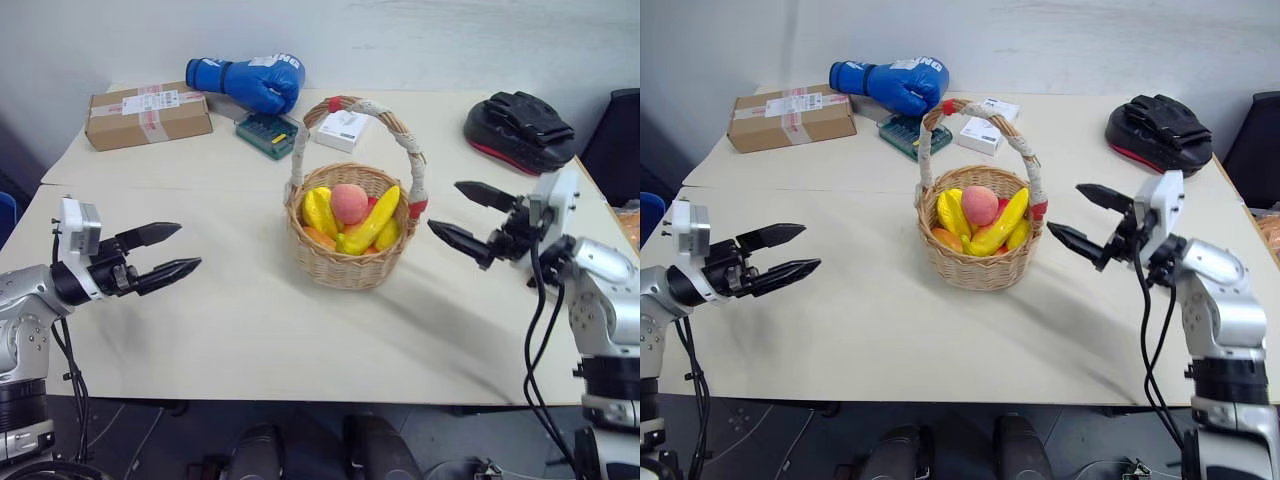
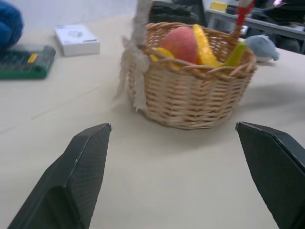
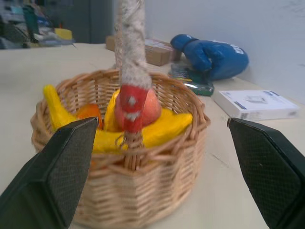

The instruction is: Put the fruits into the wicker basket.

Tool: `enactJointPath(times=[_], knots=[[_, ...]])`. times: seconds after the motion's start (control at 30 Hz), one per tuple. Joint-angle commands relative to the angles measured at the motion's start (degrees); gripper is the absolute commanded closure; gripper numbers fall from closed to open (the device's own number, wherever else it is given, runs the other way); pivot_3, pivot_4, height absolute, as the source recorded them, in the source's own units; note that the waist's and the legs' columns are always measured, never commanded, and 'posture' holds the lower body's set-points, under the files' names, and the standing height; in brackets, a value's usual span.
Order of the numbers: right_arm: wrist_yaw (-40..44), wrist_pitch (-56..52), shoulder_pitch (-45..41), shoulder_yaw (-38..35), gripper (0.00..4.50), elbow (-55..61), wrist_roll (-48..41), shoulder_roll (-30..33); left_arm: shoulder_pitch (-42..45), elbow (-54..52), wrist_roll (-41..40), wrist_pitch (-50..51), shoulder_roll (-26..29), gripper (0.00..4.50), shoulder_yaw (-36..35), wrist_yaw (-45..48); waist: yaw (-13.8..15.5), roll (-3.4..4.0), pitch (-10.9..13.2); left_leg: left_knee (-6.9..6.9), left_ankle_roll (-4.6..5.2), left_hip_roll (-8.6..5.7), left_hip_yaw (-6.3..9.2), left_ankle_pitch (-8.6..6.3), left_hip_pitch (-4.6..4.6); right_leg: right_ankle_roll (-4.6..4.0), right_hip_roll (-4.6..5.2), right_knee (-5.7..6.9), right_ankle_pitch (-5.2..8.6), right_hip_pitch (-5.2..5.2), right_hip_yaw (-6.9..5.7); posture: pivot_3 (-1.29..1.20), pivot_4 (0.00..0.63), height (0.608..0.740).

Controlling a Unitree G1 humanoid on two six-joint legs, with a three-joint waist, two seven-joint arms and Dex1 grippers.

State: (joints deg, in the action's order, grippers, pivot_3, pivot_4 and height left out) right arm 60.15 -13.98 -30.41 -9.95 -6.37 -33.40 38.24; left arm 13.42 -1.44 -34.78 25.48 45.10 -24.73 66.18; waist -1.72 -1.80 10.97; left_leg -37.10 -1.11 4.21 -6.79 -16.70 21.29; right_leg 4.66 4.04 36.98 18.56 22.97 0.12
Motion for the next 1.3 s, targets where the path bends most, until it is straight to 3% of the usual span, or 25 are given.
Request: enactJointPath(times=[0.03,0.07,0.17,0.3,0.53,0.77,1.03,1.3], knots=[[3.2,-4.4,-5.2,2.4,0.0,-3.1,-1.2,-1.2,-1.5,-7.0,-3.3,0.7,-0.4,0.09,-0.2,-0.8,-0.1,0.0,0.0,0.01,-0.02,0.01,-0.02,-0.01,0.01,-0.02,-0.01,-0.01,0.01,0.02,0.01,0.0,0.15,0.74],[4.1,-5.4,-6.6,3.3,0.0,-3.8,-1.0,-1.5,-1.6,-8.0,-3.9,1.2,-0.5,0.09,0.1,-1.3,-0.1,0.0,0.0,-0.01,-0.05,0.03,-0.04,-0.02,0.07,-0.02,-0.03,-0.01,0.01,0.09,0.02,0.0,0.15,0.74],[8.4,-2.8,-9.8,7.6,0.61,-8.3,2.8,-3.1,-0.8,-10.8,-5.5,3.5,-0.8,0.0,1.6,-3.1,-0.1,0.0,0.0,-0.05,-0.11,0.03,-0.12,0.02,0.35,-0.01,-0.06,0.12,0.01,0.48,0.08,0.0,0.15,0.74],[8.0,-0.6,-13.1,6.6,1.91,-12.4,3.5,-6.1,0.0,-12.1,-7.1,5.3,-1.2,0.0,2.4,-4.7,-0.3,0.0,0.0,-0.06,-0.11,0.02,-0.23,0.02,0.36,0.0,-0.33,0.12,0.0,0.55,0.04,0.0,0.15,0.74],[9.7,-2.6,-11.1,4.9,4.31,-8.3,1.5,-5.8,2.7,-11.3,-10.0,9.8,0.0,0.0,3.1,-6.0,-0.2,0.0,0.0,-0.07,-0.22,0.17,-0.31,0.03,0.38,0.0,-0.41,0.07,0.0,0.58,0.04,0.0,0.15,0.74],[1.5,-2.4,-4.0,-1.1,4.31,1.5,0.7,-5.6,3.4,-11.7,-8.5,8.7,-0.6,0.0,6.6,-5.9,-0.1,0.01,0.0,-0.06,-0.35,0.23,-0.37,0.01,0.4,0.0,-0.42,0.02,0.0,0.63,0.07,0.0,0.15,0.74],[-10.7,-3.3,6.9,-13.4,4.31,12.6,-0.4,-3.0,12.2,-2.1,-7.5,6.3,-2.1,0.0,8.8,-3.9,0.1,0.01,0.0,-0.08,-0.38,-0.09,-0.43,0.03,0.4,0.0,-0.54,0.04,0.0,0.65,0.07,0.0,0.15,0.74],[-13.4,5.7,12.7,-16.4,4.31,3.9,5.6,-1.7,13.9,-0.3,-5.9,4.5,-5.3,0.0,12.1,-3.6,-0.4,0.01,0.0,-0.08,-0.3,-0.19,-0.65,0.01,0.35,0.09,-0.59,0.03,-0.04,0.68,0.18,0.0,0.15,0.74]])
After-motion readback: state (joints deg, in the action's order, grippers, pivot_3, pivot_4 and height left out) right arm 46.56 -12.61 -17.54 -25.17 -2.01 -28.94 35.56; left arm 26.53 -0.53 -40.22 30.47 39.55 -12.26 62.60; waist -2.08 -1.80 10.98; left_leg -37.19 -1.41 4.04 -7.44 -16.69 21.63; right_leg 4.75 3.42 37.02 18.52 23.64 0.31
